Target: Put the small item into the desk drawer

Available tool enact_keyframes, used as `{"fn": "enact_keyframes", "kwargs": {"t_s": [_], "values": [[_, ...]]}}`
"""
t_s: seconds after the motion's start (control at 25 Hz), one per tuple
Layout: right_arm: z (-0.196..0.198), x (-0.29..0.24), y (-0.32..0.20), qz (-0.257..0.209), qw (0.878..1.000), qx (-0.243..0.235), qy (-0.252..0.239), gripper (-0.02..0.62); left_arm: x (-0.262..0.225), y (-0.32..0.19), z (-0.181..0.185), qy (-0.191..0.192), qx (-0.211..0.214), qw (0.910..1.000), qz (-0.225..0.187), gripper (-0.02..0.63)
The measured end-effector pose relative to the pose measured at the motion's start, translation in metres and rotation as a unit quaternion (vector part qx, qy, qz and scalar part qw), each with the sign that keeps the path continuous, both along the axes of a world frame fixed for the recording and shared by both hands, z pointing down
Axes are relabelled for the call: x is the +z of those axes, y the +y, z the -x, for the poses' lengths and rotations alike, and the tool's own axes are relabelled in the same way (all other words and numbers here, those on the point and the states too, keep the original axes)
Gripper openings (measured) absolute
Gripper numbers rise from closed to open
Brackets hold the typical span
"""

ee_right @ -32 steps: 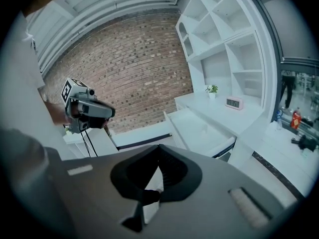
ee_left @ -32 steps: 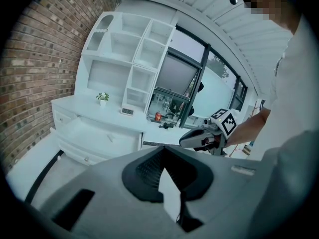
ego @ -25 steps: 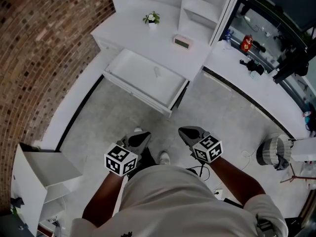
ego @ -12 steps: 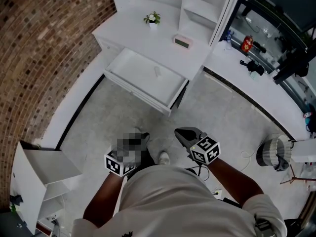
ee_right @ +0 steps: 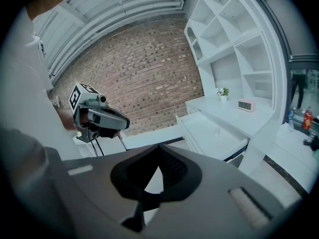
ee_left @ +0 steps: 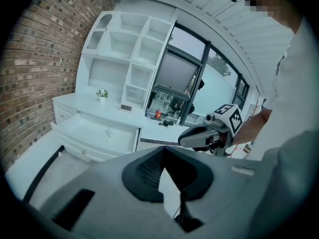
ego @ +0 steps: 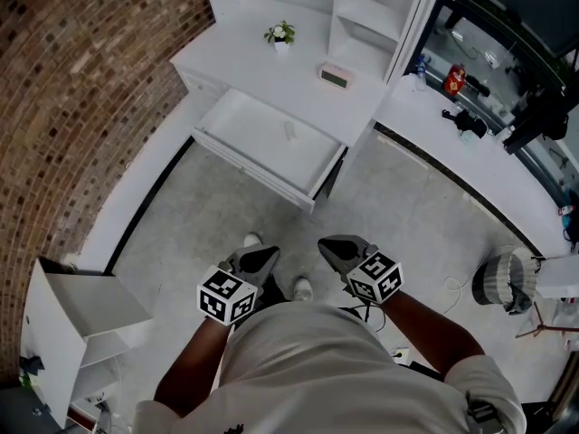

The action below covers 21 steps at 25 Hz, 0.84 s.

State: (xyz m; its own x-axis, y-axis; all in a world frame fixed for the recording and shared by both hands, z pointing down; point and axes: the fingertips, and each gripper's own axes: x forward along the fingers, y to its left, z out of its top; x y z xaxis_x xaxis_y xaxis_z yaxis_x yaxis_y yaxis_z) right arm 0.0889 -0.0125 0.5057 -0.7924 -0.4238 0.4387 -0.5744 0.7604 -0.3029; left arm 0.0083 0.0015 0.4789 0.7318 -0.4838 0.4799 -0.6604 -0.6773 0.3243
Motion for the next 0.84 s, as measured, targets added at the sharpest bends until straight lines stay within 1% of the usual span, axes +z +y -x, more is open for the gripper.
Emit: {"fn": "enact_keyframes", "kwargs": {"t_s": [0.32, 0.6, 0.84], "values": [[-0.003, 0.001, -0.004, -0.006, 1.0, -0.001, -0.001, 0.011, 0.0, -0.002, -0.004, -0.004, 0.003, 1.0, -0.001, 0.005], [0.003, 0.0, -0.015, -0.021, 1.0, -0.004, 0.006, 0.01, 0.002, -0.006, 0.006, -0.007, -0.001, 1.0, 0.004, 0.005], [0.005, 0.005, -0.028, -0.015, 1.0, 0.001, 0.011, 0.009, 0.005, -0.016, 0.012, -0.007, 0.001, 0.9999, 0.007, 0.005]]}}
